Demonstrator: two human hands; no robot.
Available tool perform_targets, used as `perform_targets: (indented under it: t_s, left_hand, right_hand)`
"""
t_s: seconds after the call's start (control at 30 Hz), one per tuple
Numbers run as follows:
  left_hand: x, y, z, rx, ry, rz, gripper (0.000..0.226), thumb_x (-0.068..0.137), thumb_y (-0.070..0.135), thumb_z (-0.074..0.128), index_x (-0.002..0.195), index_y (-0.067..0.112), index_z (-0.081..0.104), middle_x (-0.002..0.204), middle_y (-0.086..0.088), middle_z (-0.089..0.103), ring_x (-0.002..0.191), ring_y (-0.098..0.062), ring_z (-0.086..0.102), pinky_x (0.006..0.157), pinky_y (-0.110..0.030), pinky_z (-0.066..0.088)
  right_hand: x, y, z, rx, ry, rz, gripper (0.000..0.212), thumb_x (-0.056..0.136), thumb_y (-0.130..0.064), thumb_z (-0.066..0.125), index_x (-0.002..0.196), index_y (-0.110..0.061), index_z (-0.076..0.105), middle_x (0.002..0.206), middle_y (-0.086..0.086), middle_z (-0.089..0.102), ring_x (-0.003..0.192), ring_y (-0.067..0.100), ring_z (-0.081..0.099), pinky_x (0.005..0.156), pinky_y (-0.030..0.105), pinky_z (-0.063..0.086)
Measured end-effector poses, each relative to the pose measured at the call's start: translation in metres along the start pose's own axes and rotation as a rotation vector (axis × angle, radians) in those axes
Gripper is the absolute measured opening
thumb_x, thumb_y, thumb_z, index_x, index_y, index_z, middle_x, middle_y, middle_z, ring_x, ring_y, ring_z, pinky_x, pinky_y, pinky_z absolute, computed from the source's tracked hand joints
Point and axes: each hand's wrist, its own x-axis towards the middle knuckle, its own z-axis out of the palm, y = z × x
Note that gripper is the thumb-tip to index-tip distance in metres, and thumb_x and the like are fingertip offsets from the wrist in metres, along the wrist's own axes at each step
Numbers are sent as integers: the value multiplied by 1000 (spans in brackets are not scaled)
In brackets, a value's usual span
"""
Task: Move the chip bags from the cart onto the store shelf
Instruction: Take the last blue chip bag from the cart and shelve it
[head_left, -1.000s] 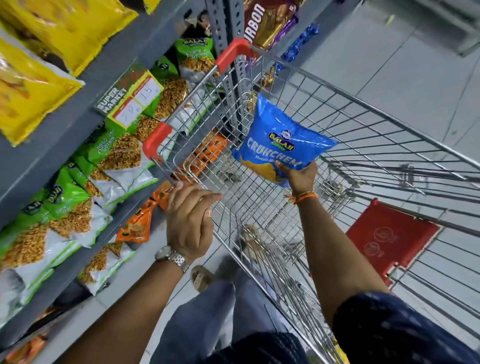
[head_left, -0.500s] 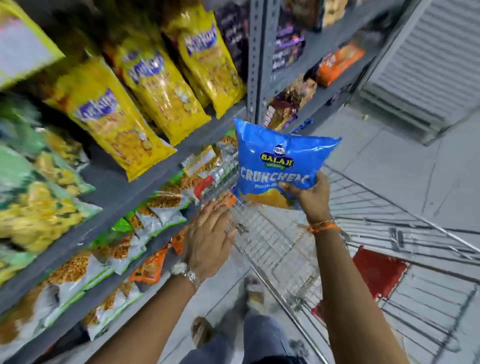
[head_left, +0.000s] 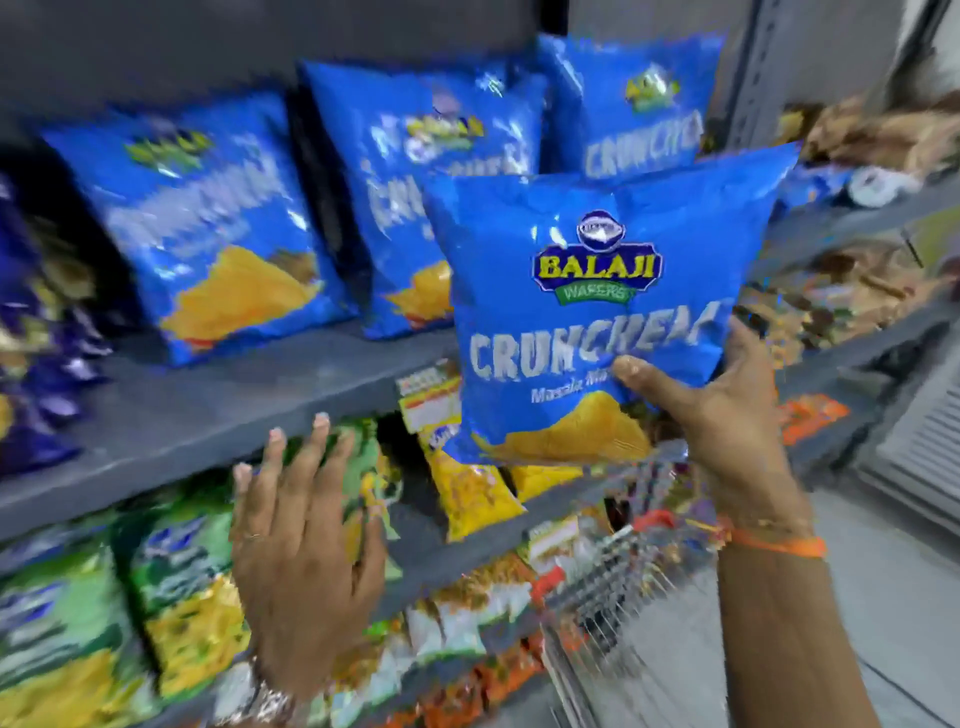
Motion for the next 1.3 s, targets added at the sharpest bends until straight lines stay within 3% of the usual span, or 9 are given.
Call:
perform_targets:
  t_s: [0.13, 0.27, 0.4, 0.53, 0.7, 0.87, 1.0, 1.13, 1.3]
  left_hand:
    - [12, -54, -22, 116, 52, -110, 63, 94, 39, 49, 148, 7, 46, 159, -12, 43, 149, -38, 35, 128, -53, 18]
    - [9, -86, -25, 161, 5, -219, 64, 96, 45, 43, 148, 8, 42, 159, -12, 40, 150, -36, 32, 129, -46, 15]
    - [4, -101, -20, 241, -29, -202, 67, 97, 47, 43, 152, 10, 37, 157, -12, 44, 150, -33, 32, 128, -45, 16]
    - [4, -109, -18, 277, -19, -173, 71, 95, 47, 49, 156, 12, 33, 157, -9, 43, 149, -31, 35, 129, -43, 13]
    - [7, -115, -15, 341, 9, -129, 65, 96, 46, 49, 149, 10, 43, 148, -12, 51, 141, -34, 42, 128, -48, 17]
    - [10, -119, -12, 374, 62, -97, 56, 98, 43, 46, 143, 9, 49, 138, -12, 56, 134, -33, 47, 130, -44, 12]
    - [9, -121, -7, 358, 81, -99, 55, 101, 44, 40, 143, 10, 49, 139, -11, 56, 133, -31, 47, 131, -42, 11]
    - [10, -121, -7, 344, 91, -113, 54, 99, 43, 44, 142, 11, 51, 138, -10, 57, 133, -30, 48, 131, -41, 12]
    - [9, -118, -9, 325, 81, -116, 56, 96, 42, 47, 141, 9, 53, 138, -11, 58, 133, -31, 48, 131, -42, 12]
  right_hand:
    - [24, -29, 72, 136, -101, -93, 40, 65, -20, 87, 102, -21, 73, 97, -11, 82, 89, 7, 78, 73, 19, 60]
    - [46, -22, 145, 178, -200, -61, 34, 70, -4, 87, 97, -18, 73, 90, -8, 82, 83, 8, 77, 70, 21, 60]
    - [62, 2, 202, 125, -313, 10, 30, 73, 1, 86, 93, -15, 70, 78, -11, 80, 71, 5, 74, 62, 20, 59]
    - [73, 21, 237, 97, -368, 68, 33, 74, 1, 85, 99, -16, 72, 89, -6, 80, 79, 8, 76, 70, 21, 60]
    - [80, 43, 254, 110, -390, 144, 32, 79, -5, 83, 110, -8, 73, 102, 5, 80, 91, 17, 78, 76, 27, 62]
    - [85, 50, 268, 96, -434, 150, 29, 78, -13, 86, 103, -20, 74, 95, -4, 82, 93, 15, 79, 73, 23, 62]
    - [85, 52, 276, 77, -456, 121, 46, 78, -17, 87, 120, -12, 70, 110, 3, 80, 102, 16, 77, 84, 28, 63]
    - [81, 52, 273, 47, -425, 133, 52, 75, -21, 89, 122, -15, 66, 113, 0, 78, 107, 17, 75, 85, 28, 61]
    - [75, 34, 249, -221, -438, 82, 82, 73, -34, 90, 141, -13, 49, 132, 5, 67, 120, 20, 66, 102, 39, 56]
